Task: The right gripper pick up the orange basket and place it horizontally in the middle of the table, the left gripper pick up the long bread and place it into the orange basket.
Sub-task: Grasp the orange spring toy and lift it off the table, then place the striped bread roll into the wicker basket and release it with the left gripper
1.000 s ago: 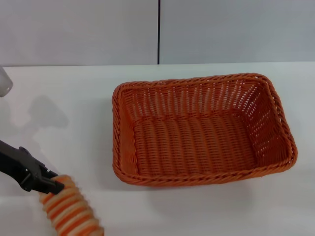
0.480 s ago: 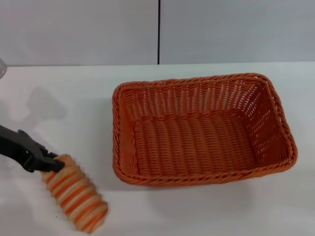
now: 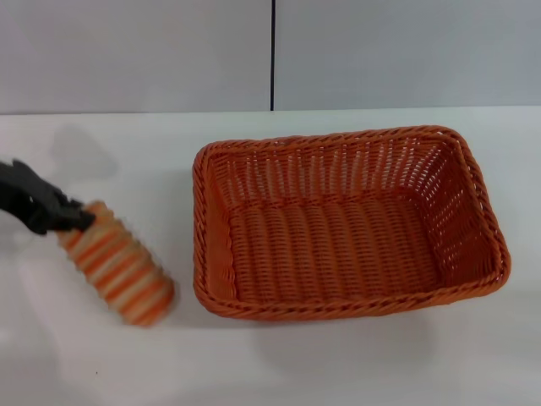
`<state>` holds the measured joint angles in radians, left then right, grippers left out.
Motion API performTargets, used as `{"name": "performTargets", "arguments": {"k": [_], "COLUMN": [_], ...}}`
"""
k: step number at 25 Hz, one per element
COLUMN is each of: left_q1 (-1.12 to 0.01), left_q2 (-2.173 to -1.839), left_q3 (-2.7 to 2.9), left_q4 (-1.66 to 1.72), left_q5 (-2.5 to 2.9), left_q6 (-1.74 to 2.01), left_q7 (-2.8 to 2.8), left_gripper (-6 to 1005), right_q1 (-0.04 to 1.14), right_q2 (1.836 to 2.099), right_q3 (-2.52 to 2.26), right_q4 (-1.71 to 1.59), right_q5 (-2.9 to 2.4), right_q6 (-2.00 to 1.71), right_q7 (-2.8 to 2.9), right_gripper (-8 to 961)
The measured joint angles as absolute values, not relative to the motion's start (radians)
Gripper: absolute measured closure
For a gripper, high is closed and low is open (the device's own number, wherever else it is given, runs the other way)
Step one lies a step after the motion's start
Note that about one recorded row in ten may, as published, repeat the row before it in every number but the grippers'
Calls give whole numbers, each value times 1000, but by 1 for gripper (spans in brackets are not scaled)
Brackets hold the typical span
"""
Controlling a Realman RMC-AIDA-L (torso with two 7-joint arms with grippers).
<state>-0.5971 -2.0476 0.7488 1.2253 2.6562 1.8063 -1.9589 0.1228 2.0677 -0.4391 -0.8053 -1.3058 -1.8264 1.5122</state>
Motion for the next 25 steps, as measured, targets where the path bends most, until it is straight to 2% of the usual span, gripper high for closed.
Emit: {"name": "performTargets", "arguments": {"k": [2,8,9,12,19,20,25], "left_q1": [-597,-639,-685,-727,-826,-846,-839], "left_q2": [-2048,-2017,-1999,-1998,-2030,-2043,-2058], "left_q3": [749,746,723,694,673,671,703], "left_q4": [1225,1322,1391,1421,1504,1524,1540], "left_q5": [2656,2670,2663,2663,2603,2585,2435], "left_q6": [1806,1804,1821,1831,1870,1884,1912], "left_q7": [-1959,-1983,-2005,-2027,-2113,-2142,-2230], "left_gripper": [836,847,846,850,862,863,866], "right_q1": [124,131,133,140,153,156,160], "right_q2": [2068,2068,2068,2069,2069,2069,2069], "right_q3": [-437,-413,-409,-404,-403,-402,-400], "right_q4": [-805,-805,-805,-805,-812,-813,-813], "right_q5": [-1305,-1302,-1302,-1299,-1273,-1268,-1266], "right_q6": [-1827,-1845,-1849,-1861,-1888,-1892,-1894], "right_q7": [1512,1514,1514,1516,1535,1541,1542], "right_gripper": [422,422,422,422,422,422,423]}}
